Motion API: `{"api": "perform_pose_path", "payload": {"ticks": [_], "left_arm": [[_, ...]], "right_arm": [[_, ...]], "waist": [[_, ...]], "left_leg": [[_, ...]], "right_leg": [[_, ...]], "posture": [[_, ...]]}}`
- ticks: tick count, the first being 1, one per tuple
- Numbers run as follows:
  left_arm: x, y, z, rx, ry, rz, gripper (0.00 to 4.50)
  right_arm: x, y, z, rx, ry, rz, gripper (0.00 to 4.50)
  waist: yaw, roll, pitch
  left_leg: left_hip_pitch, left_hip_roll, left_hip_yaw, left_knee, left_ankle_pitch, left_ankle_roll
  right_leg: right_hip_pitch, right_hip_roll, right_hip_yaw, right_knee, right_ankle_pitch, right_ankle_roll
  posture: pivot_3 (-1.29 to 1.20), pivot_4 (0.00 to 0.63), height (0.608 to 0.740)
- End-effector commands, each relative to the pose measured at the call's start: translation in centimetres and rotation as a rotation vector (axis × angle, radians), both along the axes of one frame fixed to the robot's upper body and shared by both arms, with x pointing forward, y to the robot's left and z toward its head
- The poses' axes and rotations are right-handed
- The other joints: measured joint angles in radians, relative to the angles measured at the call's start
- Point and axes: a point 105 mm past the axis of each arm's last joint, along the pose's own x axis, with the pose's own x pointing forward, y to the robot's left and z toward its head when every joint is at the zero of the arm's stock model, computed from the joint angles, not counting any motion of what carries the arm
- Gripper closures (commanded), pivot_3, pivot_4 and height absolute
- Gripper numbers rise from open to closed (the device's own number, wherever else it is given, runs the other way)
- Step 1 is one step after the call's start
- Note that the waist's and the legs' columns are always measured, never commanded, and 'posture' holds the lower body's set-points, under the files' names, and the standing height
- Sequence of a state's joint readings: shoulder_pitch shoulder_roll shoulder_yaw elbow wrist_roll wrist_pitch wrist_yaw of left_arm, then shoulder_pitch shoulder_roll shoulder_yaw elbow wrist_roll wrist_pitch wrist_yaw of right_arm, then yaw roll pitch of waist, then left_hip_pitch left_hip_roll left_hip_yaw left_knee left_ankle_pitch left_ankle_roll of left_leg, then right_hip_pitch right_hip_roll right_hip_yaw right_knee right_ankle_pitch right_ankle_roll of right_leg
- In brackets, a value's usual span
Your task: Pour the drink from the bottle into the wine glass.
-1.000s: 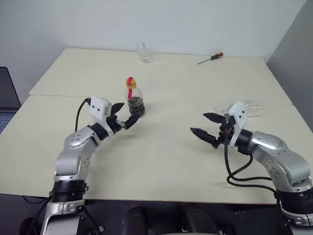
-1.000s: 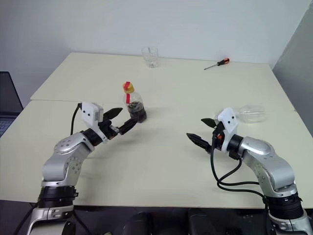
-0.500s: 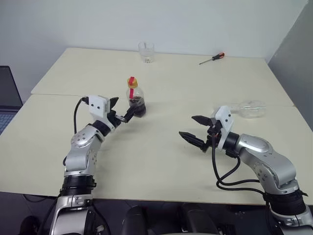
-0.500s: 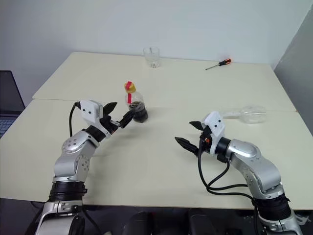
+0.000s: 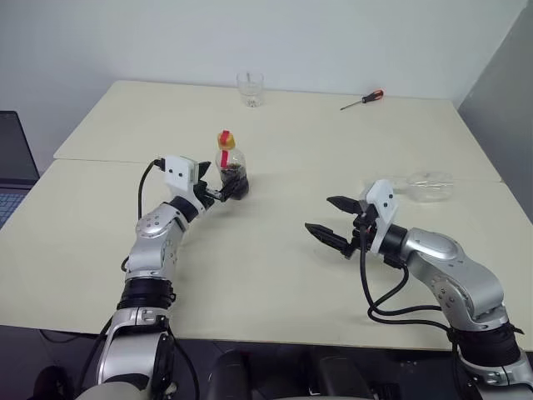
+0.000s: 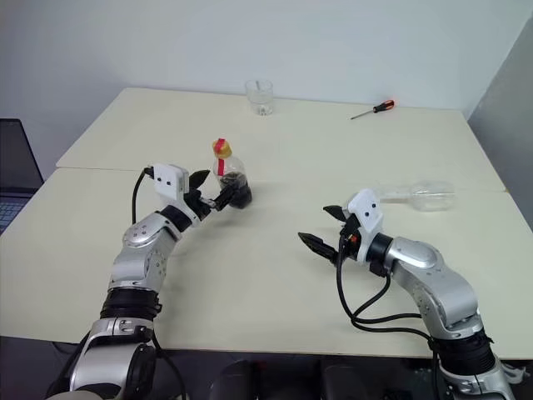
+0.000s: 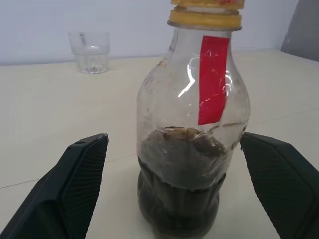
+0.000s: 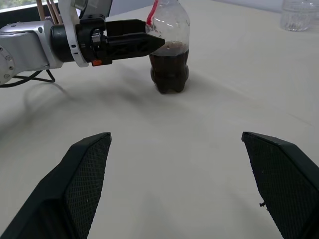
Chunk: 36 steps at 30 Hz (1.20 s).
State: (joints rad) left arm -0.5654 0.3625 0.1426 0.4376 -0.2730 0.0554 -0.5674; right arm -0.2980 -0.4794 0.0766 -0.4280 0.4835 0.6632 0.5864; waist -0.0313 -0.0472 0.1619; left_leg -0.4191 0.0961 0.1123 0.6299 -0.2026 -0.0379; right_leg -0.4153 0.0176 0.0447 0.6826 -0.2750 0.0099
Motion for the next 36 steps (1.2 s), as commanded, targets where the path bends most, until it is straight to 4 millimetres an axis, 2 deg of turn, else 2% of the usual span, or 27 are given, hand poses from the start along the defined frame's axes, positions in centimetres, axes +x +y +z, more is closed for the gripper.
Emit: {"api": "perform_pose_path", "payload": {"ticks": [1, 7, 23, 29, 36], "left_arm": [[0.5, -0.4, 1.4, 0.015, -0.057, 0.003, 0.01], [1.3, -1.3, 1.1, 0.037, -0.06, -0.021, 0.01], [3.8, -2.2, 0.5, 0.064, -0.031, -0.058, 0.01], [4.3, -3.9, 1.4, 0.032, -0.051, -0.115, 0.01], [4.8, -4.4, 2.2, 0.065, -0.07, -0.119, 0.01]], "right_arm": [[-0.3, 0.1, 1.2, 0.009, -0.055, 0.0, 0.0], [-0.3, 0.1, 1.2, 0.012, -0.057, -0.01, 0.0], [-0.3, 0.0, 1.0, 0.009, -0.056, -0.025, 0.0], [-0.4, -0.3, 0.9, 0.004, -0.055, -0.04, 0.0], [-0.7, -0.1, 0.9, 0.007, -0.054, -0.043, 0.0]], "waist": [[0.001, 0.0, 0.0], [0.001, 0.0, 0.0], [0.001, 0.0, 0.0], [0.002, 0.0, 0.0], [0.0, 0.0, 0.0]], "left_leg": [[0.0, 0.0, 0.0, 0.0, 0.0, 0.0], [0.0, -0.001, 0.0, 0.001, 0.0, 0.0], [0.0, -0.001, -0.001, 0.001, 0.0, 0.0], [-0.001, -0.001, -0.001, 0.001, 0.0, 0.0], [-0.001, -0.001, -0.001, 0.001, 0.0, 0.0]], "right_leg": [[0.0, 0.0, -0.001, 0.0, 0.0, 0.0], [0.001, -0.001, -0.001, 0.0, 0.0, 0.001], [0.002, -0.001, -0.002, 0.0, 0.0, 0.001], [0.001, -0.001, -0.003, -0.001, 0.0, 0.001], [0.001, 0.0, -0.003, -0.001, 0.0, 0.001]], "posture": [[0.0, 0.15, 0.74], [0.0, 0.15, 0.74], [0.0, 0.15, 0.74], [0.0, 0.15, 0.74], [0.0, 0.15, 0.74]]}}
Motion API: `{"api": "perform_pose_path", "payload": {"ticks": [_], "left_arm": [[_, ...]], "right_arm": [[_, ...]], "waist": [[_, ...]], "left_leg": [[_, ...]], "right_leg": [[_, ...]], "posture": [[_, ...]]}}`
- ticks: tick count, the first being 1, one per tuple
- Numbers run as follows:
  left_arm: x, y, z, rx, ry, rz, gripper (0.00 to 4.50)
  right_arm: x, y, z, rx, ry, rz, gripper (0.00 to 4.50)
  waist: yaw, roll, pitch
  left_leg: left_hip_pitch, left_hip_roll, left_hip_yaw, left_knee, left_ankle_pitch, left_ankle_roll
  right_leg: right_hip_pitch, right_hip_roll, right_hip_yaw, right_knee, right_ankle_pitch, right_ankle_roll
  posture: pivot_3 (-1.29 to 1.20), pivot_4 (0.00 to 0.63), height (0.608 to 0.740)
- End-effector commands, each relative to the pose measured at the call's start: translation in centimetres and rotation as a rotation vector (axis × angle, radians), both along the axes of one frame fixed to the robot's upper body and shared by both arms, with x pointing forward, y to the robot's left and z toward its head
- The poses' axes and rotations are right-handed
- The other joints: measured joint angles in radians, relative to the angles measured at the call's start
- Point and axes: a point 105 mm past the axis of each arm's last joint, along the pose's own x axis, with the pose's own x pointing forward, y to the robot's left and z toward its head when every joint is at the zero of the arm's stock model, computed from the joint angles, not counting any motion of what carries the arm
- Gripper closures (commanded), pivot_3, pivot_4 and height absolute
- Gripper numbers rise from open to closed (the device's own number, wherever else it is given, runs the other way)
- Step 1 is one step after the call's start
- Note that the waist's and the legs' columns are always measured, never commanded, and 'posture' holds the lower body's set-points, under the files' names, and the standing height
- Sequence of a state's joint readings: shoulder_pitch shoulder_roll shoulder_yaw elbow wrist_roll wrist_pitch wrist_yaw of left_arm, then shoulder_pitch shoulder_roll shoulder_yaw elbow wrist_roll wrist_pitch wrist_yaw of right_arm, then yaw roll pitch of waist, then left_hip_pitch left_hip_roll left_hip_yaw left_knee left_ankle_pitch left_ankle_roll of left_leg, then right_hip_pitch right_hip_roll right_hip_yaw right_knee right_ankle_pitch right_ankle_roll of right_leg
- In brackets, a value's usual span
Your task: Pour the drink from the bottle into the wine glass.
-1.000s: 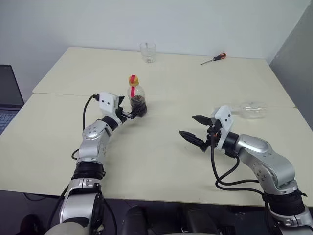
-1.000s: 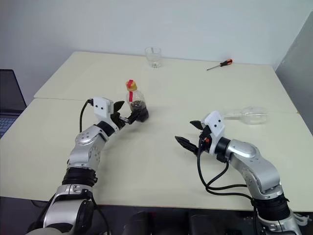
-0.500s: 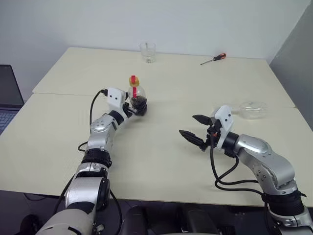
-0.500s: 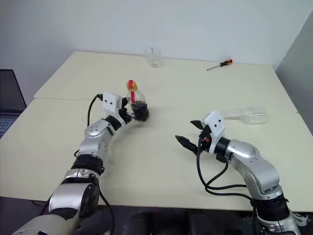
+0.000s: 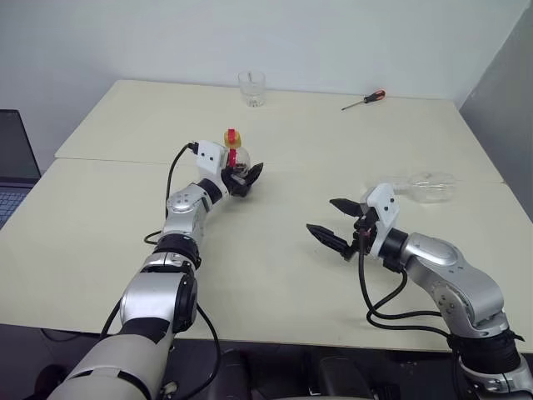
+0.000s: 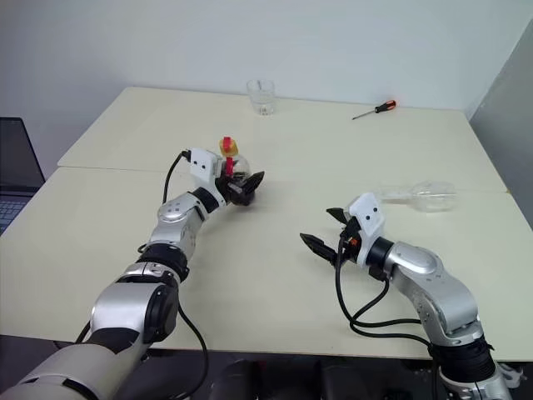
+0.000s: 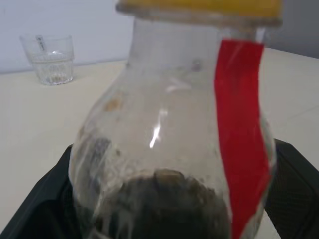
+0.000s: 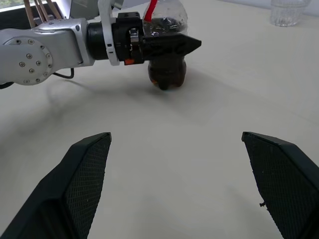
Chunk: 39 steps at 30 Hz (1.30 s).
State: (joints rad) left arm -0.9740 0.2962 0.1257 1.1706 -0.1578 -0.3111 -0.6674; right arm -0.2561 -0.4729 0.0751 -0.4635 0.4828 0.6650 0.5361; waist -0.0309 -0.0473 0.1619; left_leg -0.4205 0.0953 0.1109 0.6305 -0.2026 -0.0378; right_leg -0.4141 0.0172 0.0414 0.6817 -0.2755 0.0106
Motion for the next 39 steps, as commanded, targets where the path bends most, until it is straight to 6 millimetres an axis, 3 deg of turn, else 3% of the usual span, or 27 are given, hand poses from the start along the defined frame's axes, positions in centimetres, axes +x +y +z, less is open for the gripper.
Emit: {"api": "perform_pose_path", "payload": {"ticks": [1, 7, 10, 13, 17, 21, 27, 39], "left_arm": [[0.3, -0.4, 1.6, 0.03, -0.054, -0.013, 0.01], [0.5, -0.4, 1.1, 0.041, -0.025, -0.006, 0.01], [0.5, -0.2, 0.9, 0.036, -0.012, -0.003, 0.6], [0.5, -0.1, 0.6, 0.034, -0.008, 0.004, 1.61], [0.3, -0.1, 0.3, 0.039, -0.004, -0.005, 2.07], [0.1, -0.4, 0.4, 0.029, -0.012, -0.03, 2.2], [-1.9, -3.7, 0.2, 0.112, -0.073, -0.252, 2.26], [-7.3, -10.5, 0.4, 0.169, -0.063, -0.553, 2.3]], "right_arm": [[-0.4, 0.1, 1.3, 0.0, -0.059, 0.001, 0.0], [-0.3, -0.1, 1.4, -0.002, -0.063, -0.014, 0.0], [-0.3, -0.1, 1.4, 0.001, -0.067, -0.018, 0.0], [-0.3, -0.1, 1.7, 0.004, -0.076, -0.022, 0.0], [-0.2, -0.2, 2.4, 0.016, -0.094, -0.027, 0.0], [0.4, -0.2, 4.0, 0.06, -0.11, -0.061, 0.0], [1.3, -0.3, 7.6, 0.128, -0.153, -0.147, 0.0], [-1.9, 1.7, 9.3, 0.137, -0.092, -0.018, 0.0]], "waist": [[0.0, 0.0, 0.0], [0.001, 0.0, 0.0], [0.001, 0.0, 0.0], [0.001, 0.0, 0.0], [0.001, 0.0, 0.0], [0.001, 0.0, 0.0], [0.002, 0.0, 0.0], [0.002, 0.0, 0.0]], "left_leg": [[0.0, 0.0, 0.0, 0.0, 0.0, 0.0], [0.0, 0.0, 0.0, 0.0, 0.0, 0.0], [0.0, 0.0, 0.0, 0.0, 0.0, 0.0], [0.0, 0.0, 0.0, 0.0, 0.0, 0.0], [0.0, 0.0, 0.0, 0.0, 0.0, 0.0], [0.0, 0.0, 0.0, 0.0, 0.0, 0.0], [0.0, 0.0, 0.0, 0.0, 0.0, 0.0], [-0.01, 0.001, -0.002, 0.008, 0.0, 0.0]], "right_leg": [[0.0, 0.0, 0.0, 0.0, 0.0, 0.0], [0.0, 0.0, 0.0, 0.0, 0.0, 0.0], [0.0, 0.0, 0.0, 0.0, 0.0, 0.0], [0.0, 0.0, 0.0, 0.0, 0.0, 0.0], [0.0, 0.0, 0.0, 0.0, 0.0, 0.0], [0.0, 0.0, 0.0, 0.001, 0.0, 0.0], [0.0, 0.0, 0.0, 0.001, 0.002, -0.003], [-0.007, -0.001, -0.001, 0.006, 0.001, -0.003]], "posture": [[0.0, 0.15, 0.74], [0.0, 0.15, 0.74], [0.0, 0.15, 0.74], [0.0, 0.15, 0.74], [0.0, 0.15, 0.74], [0.0, 0.15, 0.74], [0.0, 0.15, 0.74], [0.0, 0.15, 0.74]]}}
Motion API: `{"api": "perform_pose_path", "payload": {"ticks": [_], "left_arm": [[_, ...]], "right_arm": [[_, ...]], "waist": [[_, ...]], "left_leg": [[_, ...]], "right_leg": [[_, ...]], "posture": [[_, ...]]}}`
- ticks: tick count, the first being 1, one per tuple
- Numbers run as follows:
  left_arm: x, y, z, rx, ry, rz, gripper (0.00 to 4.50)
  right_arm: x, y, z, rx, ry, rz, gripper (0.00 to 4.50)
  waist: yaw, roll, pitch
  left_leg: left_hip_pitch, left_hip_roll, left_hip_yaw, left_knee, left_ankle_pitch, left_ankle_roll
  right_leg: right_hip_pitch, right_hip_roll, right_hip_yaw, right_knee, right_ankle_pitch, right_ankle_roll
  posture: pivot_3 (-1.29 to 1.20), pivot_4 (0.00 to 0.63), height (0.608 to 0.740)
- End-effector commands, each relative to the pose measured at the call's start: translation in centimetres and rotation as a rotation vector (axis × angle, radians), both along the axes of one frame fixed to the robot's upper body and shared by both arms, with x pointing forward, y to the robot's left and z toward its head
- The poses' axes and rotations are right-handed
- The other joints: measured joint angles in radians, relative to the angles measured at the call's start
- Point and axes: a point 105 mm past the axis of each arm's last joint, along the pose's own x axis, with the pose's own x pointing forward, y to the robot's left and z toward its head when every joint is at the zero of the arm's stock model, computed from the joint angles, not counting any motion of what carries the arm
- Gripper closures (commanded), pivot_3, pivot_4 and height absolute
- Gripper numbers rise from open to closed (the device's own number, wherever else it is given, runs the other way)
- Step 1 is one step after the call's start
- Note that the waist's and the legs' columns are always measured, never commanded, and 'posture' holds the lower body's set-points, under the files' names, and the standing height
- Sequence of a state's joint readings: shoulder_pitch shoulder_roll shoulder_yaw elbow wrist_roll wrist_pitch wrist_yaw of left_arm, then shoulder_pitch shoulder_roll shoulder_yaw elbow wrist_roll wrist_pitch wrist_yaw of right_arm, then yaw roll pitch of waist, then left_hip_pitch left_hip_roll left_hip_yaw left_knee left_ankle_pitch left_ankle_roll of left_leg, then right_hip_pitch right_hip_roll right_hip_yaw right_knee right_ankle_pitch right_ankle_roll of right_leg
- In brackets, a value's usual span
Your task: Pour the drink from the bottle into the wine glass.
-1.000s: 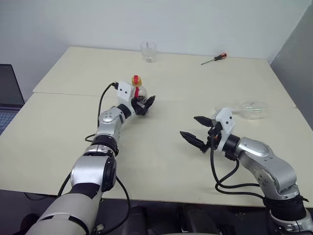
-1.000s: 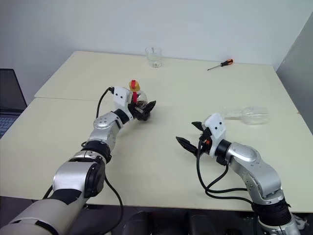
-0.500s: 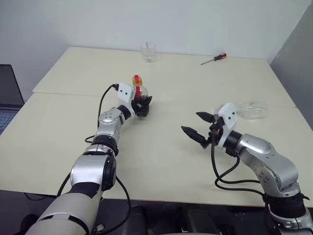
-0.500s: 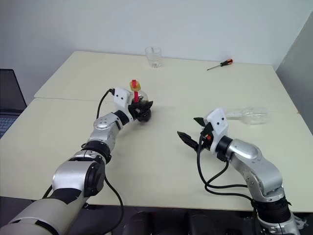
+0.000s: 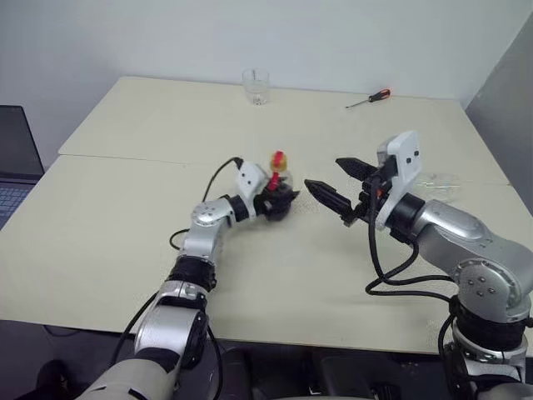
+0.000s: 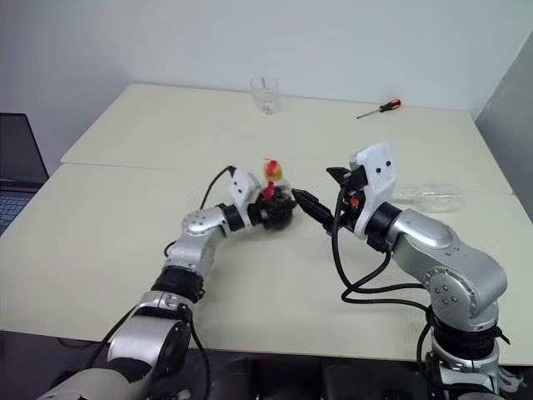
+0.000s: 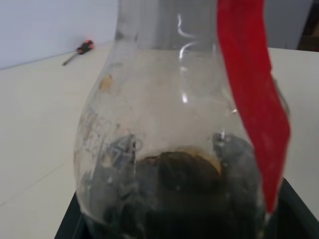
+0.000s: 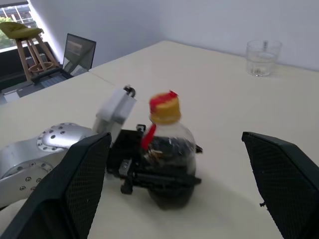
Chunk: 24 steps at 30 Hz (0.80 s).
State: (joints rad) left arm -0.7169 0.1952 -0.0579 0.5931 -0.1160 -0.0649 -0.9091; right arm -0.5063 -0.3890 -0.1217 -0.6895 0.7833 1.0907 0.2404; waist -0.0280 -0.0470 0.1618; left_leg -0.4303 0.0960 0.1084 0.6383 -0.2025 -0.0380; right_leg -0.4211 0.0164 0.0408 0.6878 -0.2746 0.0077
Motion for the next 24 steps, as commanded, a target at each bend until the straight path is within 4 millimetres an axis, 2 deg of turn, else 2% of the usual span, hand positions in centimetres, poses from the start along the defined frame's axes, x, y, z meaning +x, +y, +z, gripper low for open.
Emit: {"api": "perform_pose_path", "payload": {"ticks": [1, 5, 11, 24], "left_arm": [[-1.7, -2.1, 2.1, 0.017, -0.045, -0.123, 2.32], [-3.0, -2.6, 2.3, 0.03, -0.018, -0.197, 2.43], [-3.0, -3.3, 2.2, 0.068, -0.053, -0.208, 2.55], [-3.9, -4.7, 2.0, 0.071, -0.055, -0.27, 2.63]], "right_arm": [[-1.1, 0.5, 1.1, 0.005, -0.037, 0.032, 0.0], [-0.7, 0.0, 0.8, -0.012, -0.029, -0.028, 0.0], [0.1, -1.4, -0.8, 0.003, 0.03, -0.137, 0.0], [0.2, 0.1, -0.5, 0.136, 0.062, -0.143, 0.0]], "waist": [[-0.001, 0.0, 0.0], [-0.003, 0.0, 0.0], [-0.004, 0.0, 0.0], [-0.004, 0.0, 0.0]], "left_leg": [[0.0, 0.0, 0.0, 0.001, 0.0, 0.0], [0.0, 0.0, -0.002, 0.006, 0.0, 0.0], [0.0, -0.001, -0.005, 0.007, 0.001, 0.003], [-0.002, -0.001, -0.016, 0.006, 0.001, 0.003]], "right_leg": [[0.0, 0.0, 0.0, 0.002, 0.0, 0.0], [0.0, 0.0, 0.0, 0.007, -0.001, 0.002], [0.0, 0.0, 0.001, 0.008, -0.003, 0.004], [0.0, 0.001, 0.0, 0.008, -0.003, 0.004]], "posture": [[0.0, 0.15, 0.74], [0.0, 0.15, 0.74], [0.0, 0.15, 0.74], [0.0, 0.15, 0.74]]}}
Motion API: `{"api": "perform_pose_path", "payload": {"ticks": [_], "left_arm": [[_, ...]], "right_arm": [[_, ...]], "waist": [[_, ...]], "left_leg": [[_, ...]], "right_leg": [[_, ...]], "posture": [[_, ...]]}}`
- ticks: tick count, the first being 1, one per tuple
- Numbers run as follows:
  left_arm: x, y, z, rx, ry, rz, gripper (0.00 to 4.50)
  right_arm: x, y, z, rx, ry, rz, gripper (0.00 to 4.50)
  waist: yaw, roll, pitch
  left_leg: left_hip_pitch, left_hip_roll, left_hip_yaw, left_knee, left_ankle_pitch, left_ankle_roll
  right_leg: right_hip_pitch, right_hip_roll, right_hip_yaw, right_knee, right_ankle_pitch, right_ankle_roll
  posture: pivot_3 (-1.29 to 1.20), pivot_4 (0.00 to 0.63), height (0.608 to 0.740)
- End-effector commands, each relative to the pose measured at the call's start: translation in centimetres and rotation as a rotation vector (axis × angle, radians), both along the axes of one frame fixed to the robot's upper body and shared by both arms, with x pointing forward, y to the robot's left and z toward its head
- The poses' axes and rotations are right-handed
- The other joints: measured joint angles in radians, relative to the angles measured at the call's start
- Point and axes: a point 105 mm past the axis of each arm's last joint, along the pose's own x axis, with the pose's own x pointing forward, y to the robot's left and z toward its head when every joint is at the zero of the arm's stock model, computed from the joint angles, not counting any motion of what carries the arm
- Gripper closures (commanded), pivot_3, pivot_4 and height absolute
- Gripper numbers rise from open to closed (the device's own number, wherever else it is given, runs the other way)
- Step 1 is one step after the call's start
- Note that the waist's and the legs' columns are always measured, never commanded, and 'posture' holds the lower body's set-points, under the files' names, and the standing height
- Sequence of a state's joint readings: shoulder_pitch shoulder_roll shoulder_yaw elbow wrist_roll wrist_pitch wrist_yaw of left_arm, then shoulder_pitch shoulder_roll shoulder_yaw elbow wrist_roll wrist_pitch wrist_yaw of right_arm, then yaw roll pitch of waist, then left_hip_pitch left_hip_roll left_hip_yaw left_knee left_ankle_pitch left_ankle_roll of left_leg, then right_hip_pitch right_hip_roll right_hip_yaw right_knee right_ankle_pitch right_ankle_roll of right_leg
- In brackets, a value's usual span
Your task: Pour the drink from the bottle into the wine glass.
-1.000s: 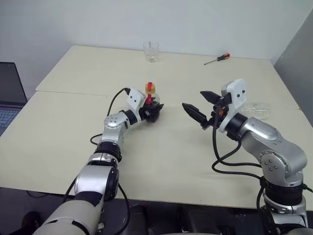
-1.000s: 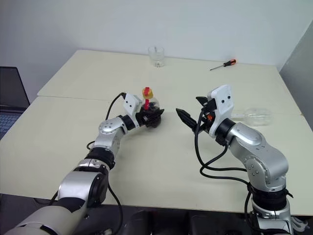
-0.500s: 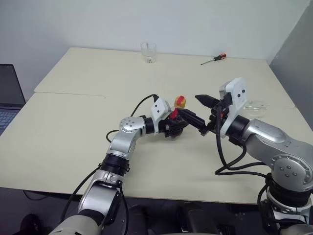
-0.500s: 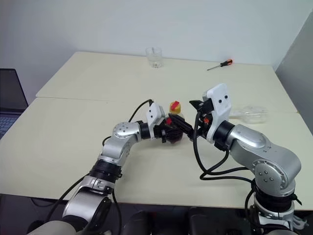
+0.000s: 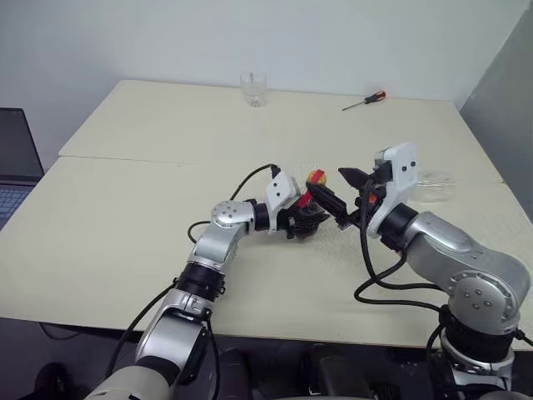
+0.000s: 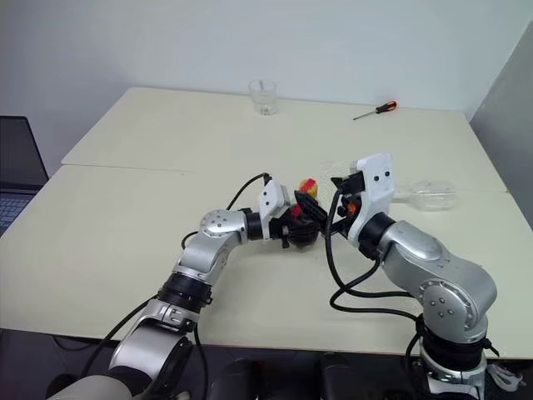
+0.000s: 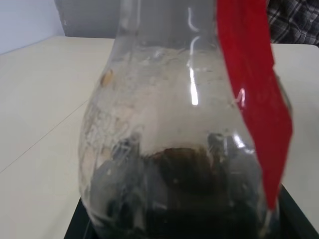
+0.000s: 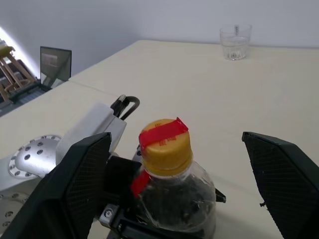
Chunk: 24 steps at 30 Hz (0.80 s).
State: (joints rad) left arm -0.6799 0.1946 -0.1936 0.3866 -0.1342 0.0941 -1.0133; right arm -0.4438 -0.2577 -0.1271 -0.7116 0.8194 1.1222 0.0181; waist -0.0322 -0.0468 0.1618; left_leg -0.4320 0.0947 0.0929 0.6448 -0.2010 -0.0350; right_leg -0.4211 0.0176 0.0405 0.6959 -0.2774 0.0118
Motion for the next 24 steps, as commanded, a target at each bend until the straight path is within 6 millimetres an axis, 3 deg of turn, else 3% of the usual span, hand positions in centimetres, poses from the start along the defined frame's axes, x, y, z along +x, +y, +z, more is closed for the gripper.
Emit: {"api": "perform_pose_path", "payload": {"ticks": [1, 16, 19, 24], "left_arm": [[-0.5, -1.0, 1.9, -0.025, -0.081, -0.044, 2.64], [-0.4, -1.5, 2.3, -0.05, -0.082, -0.037, 2.78], [-0.5, -1.7, 2.3, -0.053, -0.079, -0.038, 2.79], [-0.3, -1.5, 2.2, -0.062, -0.06, -0.024, 2.84]], "right_arm": [[-0.2, 0.1, 1.0, 0.026, -0.038, -0.007, 0.0], [0.5, -0.7, 0.1, 0.064, -0.003, -0.051, 0.0], [0.6, -0.8, 0.2, 0.063, -0.009, -0.06, 0.63], [0.7, -1.0, 0.4, 0.042, -0.018, -0.054, 2.35]], "waist": [[0.001, 0.0, 0.0], [0.0, 0.0, 0.0], [0.0, 0.0, 0.0], [0.0, 0.0, 0.0]], "left_leg": [[0.0, 0.0, 0.0, 0.0, 0.0, 0.0], [0.0, -0.001, -0.001, 0.0, 0.0, 0.0], [0.0, -0.001, -0.002, 0.0, 0.0, 0.0], [0.0, -0.001, -0.002, 0.0, 0.0, 0.0]], "right_leg": [[0.0, 0.0, 0.0, 0.0, 0.0, 0.0], [0.0, 0.0, -0.001, 0.0, 0.0, 0.0], [0.0, 0.0, -0.001, -0.001, 0.0, 0.0], [0.0, 0.0, -0.001, -0.001, 0.0, 0.0]], "posture": [[0.0, 0.15, 0.74], [0.0, 0.15, 0.74], [0.0, 0.15, 0.74], [0.0, 0.15, 0.74]]}}
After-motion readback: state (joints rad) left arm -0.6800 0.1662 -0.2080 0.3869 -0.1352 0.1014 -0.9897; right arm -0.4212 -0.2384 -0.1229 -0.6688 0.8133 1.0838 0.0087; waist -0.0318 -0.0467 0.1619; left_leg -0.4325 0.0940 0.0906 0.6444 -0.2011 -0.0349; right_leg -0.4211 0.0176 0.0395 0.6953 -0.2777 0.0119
